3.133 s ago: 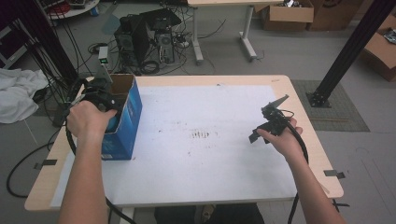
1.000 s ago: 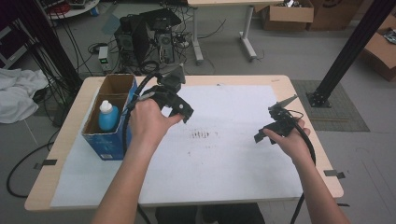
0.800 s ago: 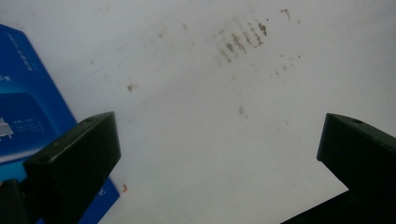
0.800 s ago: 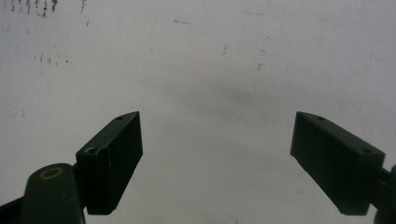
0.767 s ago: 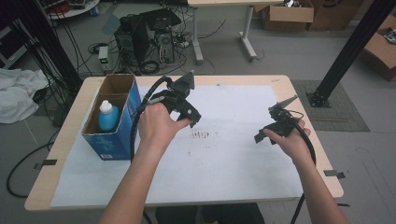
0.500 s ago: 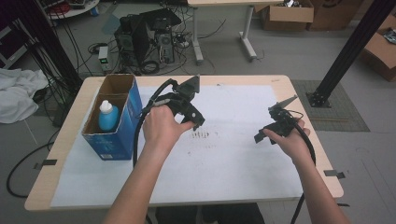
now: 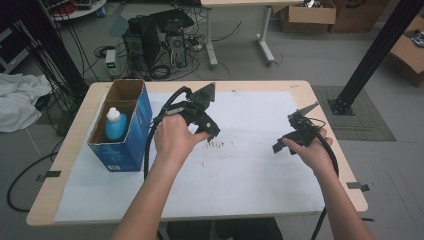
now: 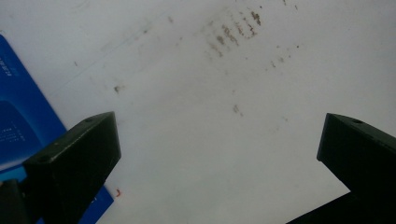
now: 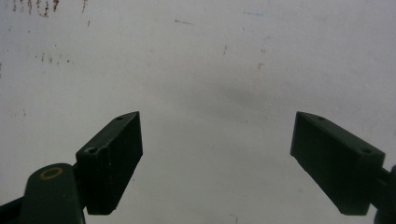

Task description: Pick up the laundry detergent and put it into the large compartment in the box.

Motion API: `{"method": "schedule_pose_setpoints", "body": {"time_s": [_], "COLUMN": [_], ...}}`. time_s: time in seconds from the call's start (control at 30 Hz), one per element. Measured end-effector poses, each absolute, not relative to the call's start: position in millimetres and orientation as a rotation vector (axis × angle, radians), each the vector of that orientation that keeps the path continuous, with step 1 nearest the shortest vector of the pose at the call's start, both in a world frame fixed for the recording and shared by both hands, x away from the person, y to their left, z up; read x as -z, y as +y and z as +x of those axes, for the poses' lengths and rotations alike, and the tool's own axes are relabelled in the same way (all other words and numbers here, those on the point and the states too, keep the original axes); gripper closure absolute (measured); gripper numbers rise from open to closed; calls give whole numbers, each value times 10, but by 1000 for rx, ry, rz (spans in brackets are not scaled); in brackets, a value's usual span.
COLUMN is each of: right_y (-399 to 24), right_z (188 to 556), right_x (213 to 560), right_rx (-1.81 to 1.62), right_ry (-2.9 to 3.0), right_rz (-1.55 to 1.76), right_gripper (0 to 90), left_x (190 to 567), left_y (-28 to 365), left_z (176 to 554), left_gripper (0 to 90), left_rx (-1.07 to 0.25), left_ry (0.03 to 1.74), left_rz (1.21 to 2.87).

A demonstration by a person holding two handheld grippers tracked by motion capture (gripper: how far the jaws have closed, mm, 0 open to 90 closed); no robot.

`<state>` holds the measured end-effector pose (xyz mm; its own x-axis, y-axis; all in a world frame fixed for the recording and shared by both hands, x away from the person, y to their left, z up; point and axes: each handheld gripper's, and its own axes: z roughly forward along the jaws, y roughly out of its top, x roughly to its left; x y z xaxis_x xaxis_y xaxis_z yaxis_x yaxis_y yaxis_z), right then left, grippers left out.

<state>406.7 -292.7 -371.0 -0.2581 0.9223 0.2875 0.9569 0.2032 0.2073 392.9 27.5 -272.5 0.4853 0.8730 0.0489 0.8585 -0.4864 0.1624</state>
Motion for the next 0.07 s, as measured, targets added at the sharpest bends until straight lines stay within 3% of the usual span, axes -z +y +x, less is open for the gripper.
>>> {"method": "schedule_pose_setpoints", "body": {"time_s": [0.07], "right_y": [-2928], "right_z": [4067], "right_x": [3708], "right_rx": [533], "right_ry": [-2355], "right_rz": [-1850], "right_gripper": [168], "left_x": [2725], "left_y": [275], "left_z": [3928], "left_gripper": [1], "left_rx": [-190], "left_ry": [1525], "left_rz": [2603]}}
